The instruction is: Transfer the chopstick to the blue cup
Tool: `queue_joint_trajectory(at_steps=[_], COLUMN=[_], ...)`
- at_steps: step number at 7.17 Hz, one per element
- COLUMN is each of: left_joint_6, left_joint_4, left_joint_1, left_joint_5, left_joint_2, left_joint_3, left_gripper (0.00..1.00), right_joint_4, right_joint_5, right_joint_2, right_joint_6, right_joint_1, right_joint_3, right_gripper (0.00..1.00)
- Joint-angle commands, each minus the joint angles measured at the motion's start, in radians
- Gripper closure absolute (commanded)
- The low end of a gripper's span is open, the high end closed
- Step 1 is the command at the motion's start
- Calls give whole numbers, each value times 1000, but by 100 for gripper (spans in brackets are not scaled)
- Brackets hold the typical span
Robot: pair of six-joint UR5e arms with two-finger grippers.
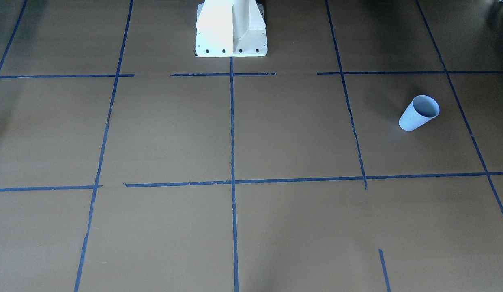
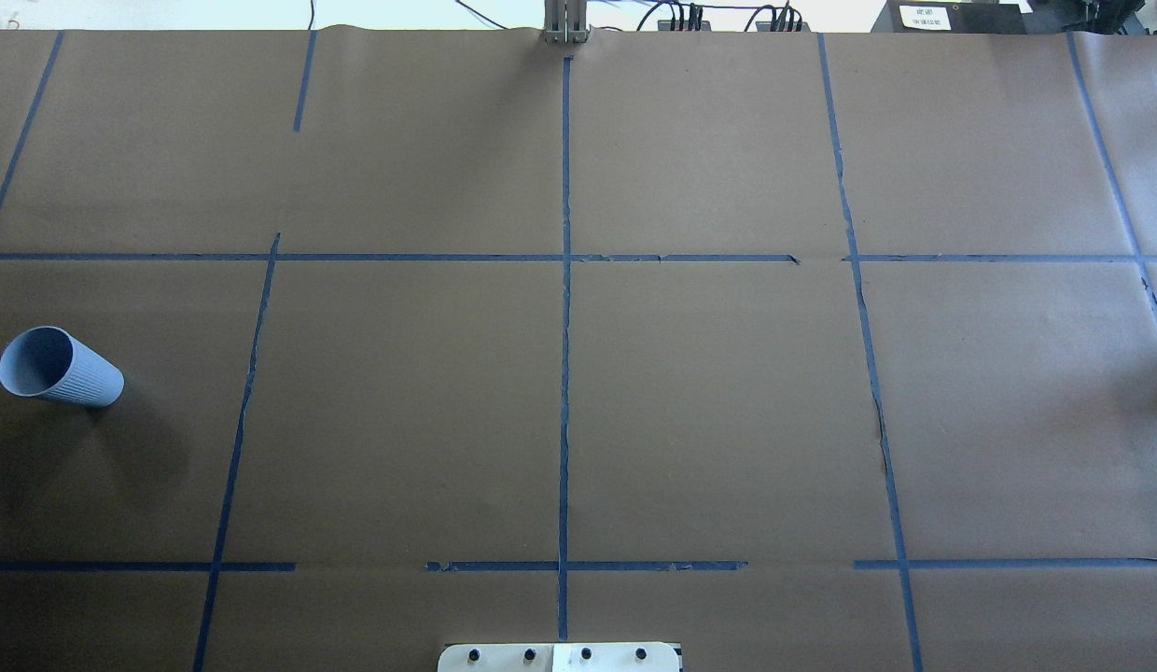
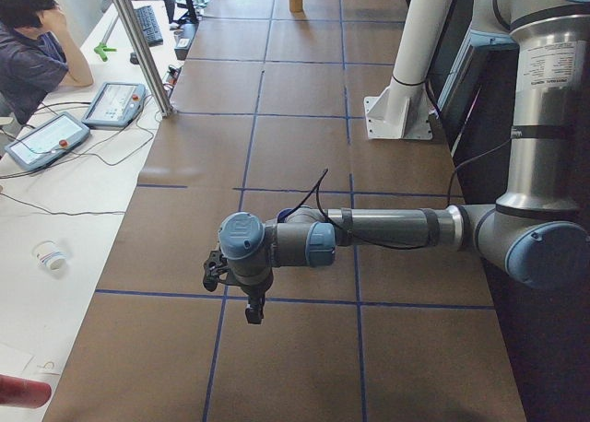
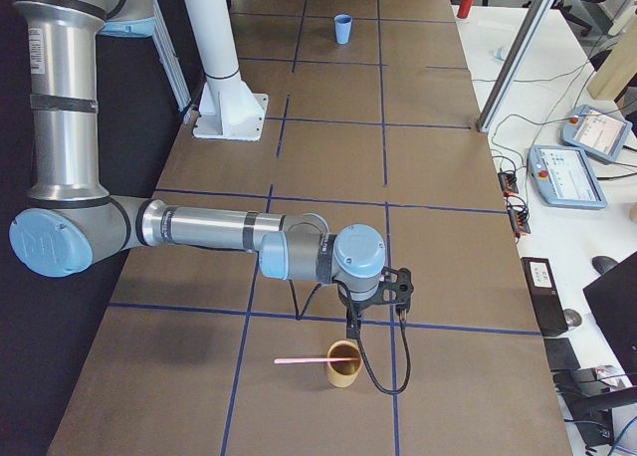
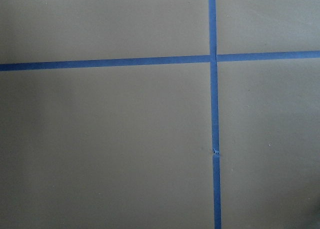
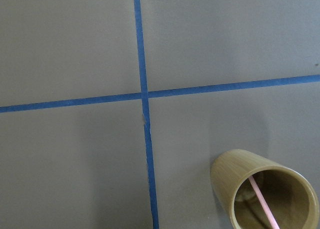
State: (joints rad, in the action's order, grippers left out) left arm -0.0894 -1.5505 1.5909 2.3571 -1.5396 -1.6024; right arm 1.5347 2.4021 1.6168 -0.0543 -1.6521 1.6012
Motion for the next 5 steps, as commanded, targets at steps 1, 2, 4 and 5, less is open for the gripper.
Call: queue_joint_trajectory(at_steps=[1,2,4,5], left_joint_6=[79,180,432,551], left_joint_4=[0,0,-28,-110], left_joint_1=[-14,-88,-236,-296], left_joint_5=[2,4,4,2], left_joint_2=[3,33,79,82], left_joint_3=[-85,-168,-298,-295], left_gripper=[0,0,0,0], right_joint_4=[-1,-2,-2,-2], right_joint_5=[0,0,0,0], right_joint_2=[0,0,0,0], right_joint_6=[1,-1,-1,-1], right_joint_1=[0,0,0,0], right_joint_3=[0,2,2,2], right_gripper=[0,0,0,0])
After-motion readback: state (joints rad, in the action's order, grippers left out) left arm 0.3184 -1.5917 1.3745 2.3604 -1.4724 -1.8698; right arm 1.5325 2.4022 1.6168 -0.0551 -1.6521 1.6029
